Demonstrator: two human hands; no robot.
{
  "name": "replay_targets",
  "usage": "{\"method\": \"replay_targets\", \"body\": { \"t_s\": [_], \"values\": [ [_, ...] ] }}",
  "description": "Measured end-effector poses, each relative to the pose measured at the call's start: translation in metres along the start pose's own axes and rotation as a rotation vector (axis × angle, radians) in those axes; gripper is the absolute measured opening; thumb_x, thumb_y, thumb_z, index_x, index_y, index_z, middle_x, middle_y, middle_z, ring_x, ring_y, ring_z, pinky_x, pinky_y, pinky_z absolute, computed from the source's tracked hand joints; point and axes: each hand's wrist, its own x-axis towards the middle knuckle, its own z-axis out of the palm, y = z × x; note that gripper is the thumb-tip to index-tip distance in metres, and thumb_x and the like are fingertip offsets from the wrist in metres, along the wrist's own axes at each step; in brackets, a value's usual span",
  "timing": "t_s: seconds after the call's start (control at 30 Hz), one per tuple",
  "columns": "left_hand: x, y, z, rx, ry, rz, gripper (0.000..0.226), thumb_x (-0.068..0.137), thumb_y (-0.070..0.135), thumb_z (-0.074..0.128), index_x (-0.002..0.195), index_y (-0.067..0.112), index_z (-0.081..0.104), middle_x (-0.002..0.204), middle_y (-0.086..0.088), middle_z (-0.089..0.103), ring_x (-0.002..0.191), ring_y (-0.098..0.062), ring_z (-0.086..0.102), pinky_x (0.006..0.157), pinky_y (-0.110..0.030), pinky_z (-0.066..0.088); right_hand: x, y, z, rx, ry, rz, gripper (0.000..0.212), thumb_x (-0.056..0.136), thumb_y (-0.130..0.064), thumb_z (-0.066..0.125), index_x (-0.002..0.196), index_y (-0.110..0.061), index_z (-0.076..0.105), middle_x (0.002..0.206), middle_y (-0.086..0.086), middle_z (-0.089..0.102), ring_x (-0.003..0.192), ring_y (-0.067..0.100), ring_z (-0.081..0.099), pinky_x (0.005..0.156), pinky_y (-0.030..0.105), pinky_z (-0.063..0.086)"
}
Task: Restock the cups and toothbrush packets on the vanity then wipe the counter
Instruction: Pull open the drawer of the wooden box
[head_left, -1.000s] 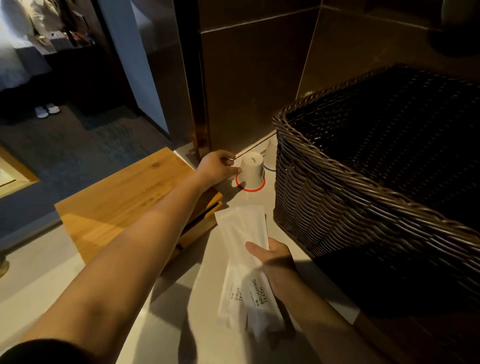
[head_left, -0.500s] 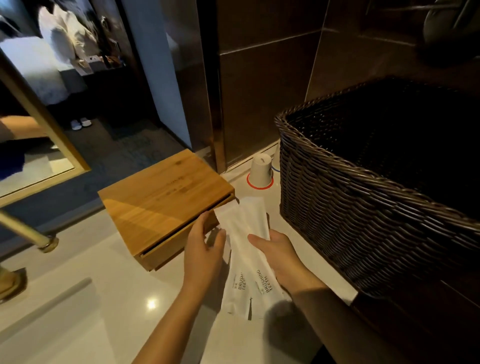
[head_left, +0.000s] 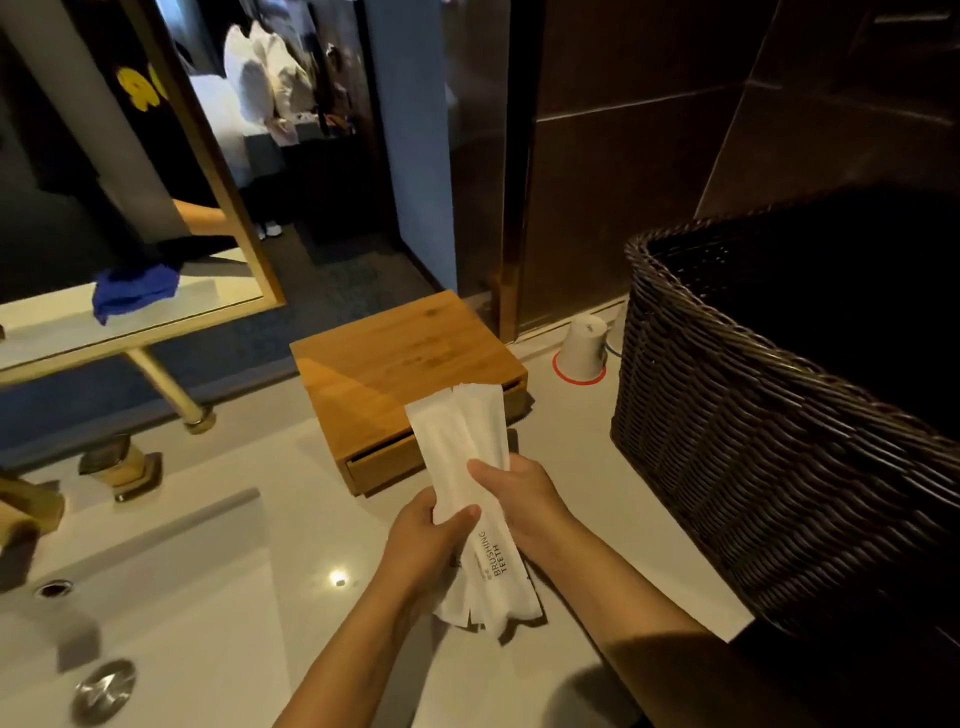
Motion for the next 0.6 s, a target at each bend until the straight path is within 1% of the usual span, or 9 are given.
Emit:
{"method": "replay_targets", "body": {
  "t_s": [0.07, 0.13, 0.2, 0.27, 0.3, 0.37, 0.43, 0.5, 0.6],
  "values": [
    [-0.001, 0.0, -0.011, -0.009, 0.021, 0.004, 0.027, 0.085, 0.015, 0.063, 0.111, 0.016, 0.06, 0.101, -0.006, 0.072, 0.087, -0.023, 0.071, 0.062, -0.03, 0.056, 0.003, -0.003, 0.002, -0.011, -0.08, -0.013, 0.038, 0.082, -0.043, 0.061, 0.111, -0.018, 0.063, 0.104, 0.009, 0.072, 0.094, 0.031, 0.069, 0.087, 0.05, 0.055],
    [-0.003, 0.001, -0.023, -0.04, 0.042, 0.001, 0.027, 0.083, 0.014, 0.064, 0.11, 0.014, 0.061, 0.101, -0.008, 0.073, 0.088, -0.026, 0.071, 0.069, -0.037, 0.057, 0.01, -0.008, 0.003, 0.063, -0.132, -0.014, 0.033, 0.089, -0.046, 0.052, 0.101, -0.018, 0.066, 0.1, 0.006, 0.073, 0.094, 0.025, 0.069, 0.09, 0.045, 0.054],
    [-0.005, 0.001, -0.034, -0.095, 0.077, -0.012, 0.024, 0.083, 0.014, 0.064, 0.106, 0.012, 0.062, 0.1, -0.011, 0.073, 0.088, -0.029, 0.071, 0.075, -0.045, 0.057, 0.022, -0.014, 0.004, 0.136, -0.076, 0.036, 0.036, 0.095, -0.044, 0.041, 0.094, -0.014, 0.062, 0.093, 0.002, 0.07, 0.092, 0.02, 0.066, 0.093, 0.038, 0.051],
    [-0.009, 0.0, -0.044, -0.115, 0.126, -0.017, 0.018, 0.083, 0.015, 0.065, 0.101, 0.013, 0.062, 0.091, -0.008, 0.075, 0.081, -0.027, 0.072, 0.065, -0.038, 0.057, 0.039, -0.012, 0.006, 0.051, 0.025, 0.087, 0.035, 0.097, -0.042, 0.038, 0.099, -0.013, 0.059, 0.091, 0.0, 0.066, 0.092, 0.02, 0.063, 0.094, 0.036, 0.05],
    [-0.012, -0.001, -0.049, -0.129, 0.145, -0.014, 0.016, 0.083, 0.016, 0.064, 0.099, 0.014, 0.062, 0.088, -0.006, 0.075, 0.079, -0.025, 0.073, 0.061, -0.035, 0.057, 0.047, -0.01, 0.007, -0.014, 0.051, 0.11, 0.035, 0.097, -0.041, 0.039, 0.096, -0.013, 0.06, 0.087, 0.0, 0.066, 0.09, 0.02, 0.064, 0.093, 0.035, 0.052],
    [-0.018, -0.001, -0.056, -0.173, 0.169, -0.007, 0.013, 0.084, 0.014, 0.062, 0.097, 0.012, 0.062, 0.085, -0.007, 0.076, 0.077, -0.026, 0.073, 0.058, -0.033, 0.056, 0.057, -0.009, 0.013, -0.072, 0.036, 0.136, 0.034, 0.096, -0.039, 0.042, 0.08, -0.013, 0.057, 0.075, 0.002, 0.063, 0.072, 0.017, 0.061, 0.079, 0.031, 0.054],
    [-0.022, 0.0, -0.062, -0.203, 0.193, -0.001, 0.012, 0.085, 0.013, 0.061, 0.096, 0.011, 0.062, 0.081, -0.007, 0.076, 0.074, -0.025, 0.073, 0.054, -0.031, 0.056, 0.069, -0.01, 0.02, -0.062, -0.008, 0.16, 0.034, 0.096, -0.036, 0.043, 0.073, -0.014, 0.055, 0.066, 0.004, 0.059, 0.055, 0.014, 0.05, 0.059, 0.025, 0.044],
    [-0.025, 0.0, -0.068, -0.229, 0.229, -0.002, 0.011, 0.085, 0.013, 0.06, 0.096, 0.011, 0.061, 0.077, -0.005, 0.076, 0.071, -0.023, 0.073, 0.05, -0.029, 0.056, 0.075, -0.013, 0.025, -0.066, -0.036, 0.174, 0.034, 0.097, -0.032, 0.041, 0.073, -0.012, 0.054, 0.063, 0.005, 0.057, 0.05, 0.012, 0.045, 0.052, 0.022, 0.036],
    [-0.029, 0.0, -0.075, -0.264, 0.278, 0.0, 0.012, 0.085, 0.013, 0.06, 0.097, 0.011, 0.061, 0.077, -0.005, 0.075, 0.069, -0.023, 0.073, 0.05, -0.029, 0.056, 0.078, -0.013, 0.026, -0.038, -0.072, 0.177, 0.032, 0.098, -0.027, 0.04, 0.073, -0.011, 0.052, 0.063, 0.005, 0.054, 0.05, 0.011, 0.042, 0.048, 0.021, 0.032]
  ]
}}
